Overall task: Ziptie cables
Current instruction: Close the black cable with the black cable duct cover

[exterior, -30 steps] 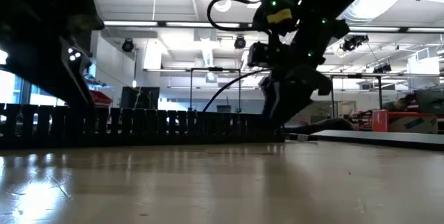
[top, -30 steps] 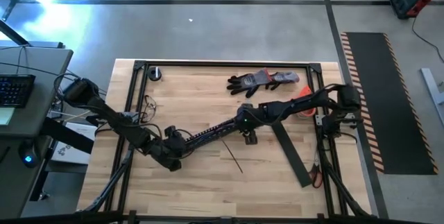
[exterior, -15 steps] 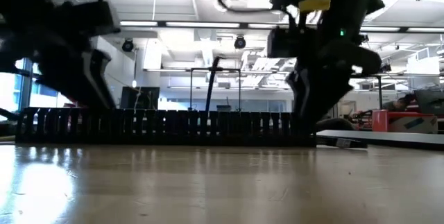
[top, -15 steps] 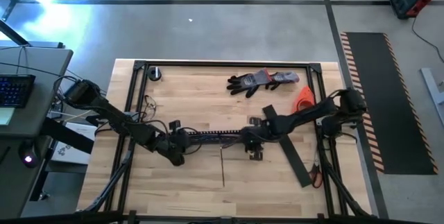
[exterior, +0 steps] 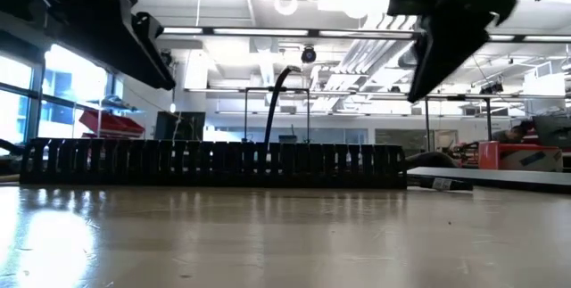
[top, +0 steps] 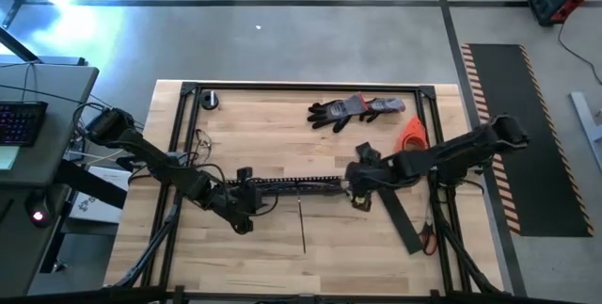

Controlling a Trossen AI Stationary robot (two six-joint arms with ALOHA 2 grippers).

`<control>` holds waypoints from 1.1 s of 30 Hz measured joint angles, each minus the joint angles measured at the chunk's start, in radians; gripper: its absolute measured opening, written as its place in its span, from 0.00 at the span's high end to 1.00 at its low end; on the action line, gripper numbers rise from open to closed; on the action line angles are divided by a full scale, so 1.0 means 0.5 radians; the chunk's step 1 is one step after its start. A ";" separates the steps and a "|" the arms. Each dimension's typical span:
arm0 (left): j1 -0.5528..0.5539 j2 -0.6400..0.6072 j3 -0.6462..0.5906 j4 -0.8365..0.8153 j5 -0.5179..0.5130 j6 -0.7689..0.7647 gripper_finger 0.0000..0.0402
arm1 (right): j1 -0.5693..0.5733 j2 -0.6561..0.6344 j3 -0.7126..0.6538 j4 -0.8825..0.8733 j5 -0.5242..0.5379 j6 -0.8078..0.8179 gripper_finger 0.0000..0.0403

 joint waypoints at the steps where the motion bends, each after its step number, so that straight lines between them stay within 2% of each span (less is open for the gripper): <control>1: -0.015 0.000 -0.002 -0.006 -0.002 -0.020 0.71 | 0.027 -0.009 -0.026 0.012 0.000 0.042 0.36; 5: -0.073 0.000 -0.002 -0.031 -0.056 -0.104 0.71 | 0.108 -0.008 -0.182 0.093 0.184 0.228 0.22; 8: -0.122 0.000 -0.002 -0.029 -0.117 -0.142 0.71 | 0.118 -0.002 -0.269 0.050 0.283 0.355 0.16; 10: -0.147 0.000 -0.002 -0.032 -0.126 -0.172 0.71 | 0.141 -0.003 -0.333 0.011 0.390 0.530 0.14; 13: -0.175 0.001 -0.002 -0.033 -0.131 -0.195 0.71 | 0.199 -0.002 -0.471 -0.039 0.677 0.792 0.13; 16: -0.194 0.008 -0.002 -0.034 -0.157 -0.233 0.71 | 0.260 -0.002 -0.627 0.044 0.847 1.030 0.13; 22: -0.207 0.009 -0.004 -0.035 -0.196 -0.268 0.71 | 0.293 0.008 -0.858 0.383 0.876 1.222 0.13; 27: -0.207 0.009 -0.004 -0.028 -0.200 -0.278 0.71 | 0.251 0.009 -0.995 0.414 0.812 1.353 0.13; 30: -0.206 0.010 -0.004 -0.028 -0.199 -0.288 0.71 | 0.251 0.003 -1.070 0.549 0.780 1.348 0.13; 33: -0.206 0.011 -0.004 -0.027 -0.198 -0.290 0.71 | 0.256 0.001 -1.111 0.572 0.774 1.366 0.17</control>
